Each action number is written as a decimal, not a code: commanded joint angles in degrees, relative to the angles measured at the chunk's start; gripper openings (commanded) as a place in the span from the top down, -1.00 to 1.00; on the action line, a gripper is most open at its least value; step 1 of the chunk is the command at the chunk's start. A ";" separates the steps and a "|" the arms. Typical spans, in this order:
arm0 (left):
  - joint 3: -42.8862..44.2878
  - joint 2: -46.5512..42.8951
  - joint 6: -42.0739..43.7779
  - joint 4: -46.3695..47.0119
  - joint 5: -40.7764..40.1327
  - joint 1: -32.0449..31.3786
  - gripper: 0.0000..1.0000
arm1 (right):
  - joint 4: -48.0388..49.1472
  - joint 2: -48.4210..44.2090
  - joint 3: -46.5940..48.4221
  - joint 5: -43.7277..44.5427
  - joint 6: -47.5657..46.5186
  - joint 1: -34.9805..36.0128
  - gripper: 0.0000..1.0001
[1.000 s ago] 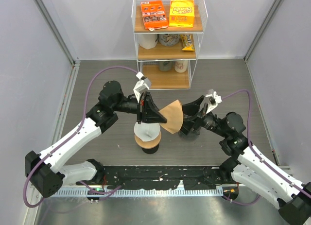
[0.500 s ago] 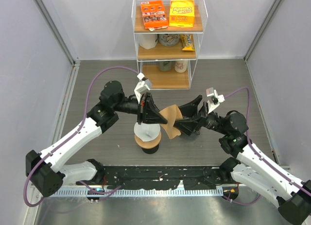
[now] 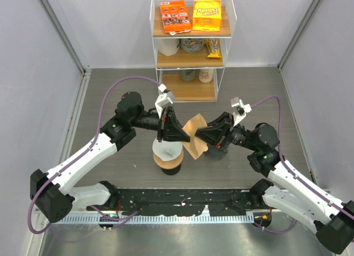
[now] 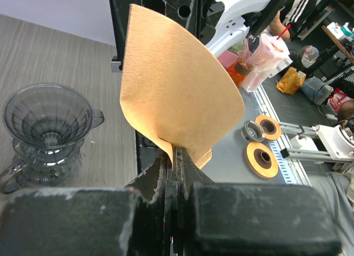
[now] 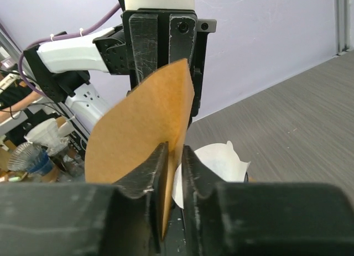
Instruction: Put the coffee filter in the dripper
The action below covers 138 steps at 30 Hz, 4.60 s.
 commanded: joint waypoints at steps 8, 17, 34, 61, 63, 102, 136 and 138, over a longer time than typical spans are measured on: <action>3.11 -0.07 1.71 -1.35 -0.65 -0.29 1.00 | -0.93 -2.17 2.91 -0.73 -0.09 0.20 0.45; 1.53 -0.52 -2.52 6.39 2.87 -0.20 1.00 | -4.28 -3.23 3.08 -2.92 -2.02 0.29 0.66; 4.52 2.65 -0.40 -0.38 -1.88 -0.20 0.59 | -13.14 -8.15 5.10 3.92 -4.66 0.20 0.89; 14.18 5.54 3.73 -19.45 -65.25 -16.80 -0.99 | -64.92 6.53 27.69 53.41 7.11 0.90 0.89; 15.15 6.77 4.43 -18.84 -65.34 -18.12 -0.99 | -64.84 6.44 27.78 53.41 7.64 0.99 0.89; 20.95 14.34 4.26 -23.66 -84.83 -23.49 -0.99 | -60.09 8.72 25.59 43.39 2.91 1.61 0.89; 30.18 21.46 2.93 -32.55 -90.39 -23.40 0.37 | -56.13 8.29 24.44 46.73 -7.47 5.04 0.90; 30.36 21.46 2.76 -32.63 -90.99 -23.40 0.51 | -57.01 8.55 24.44 47.87 -6.95 5.12 0.90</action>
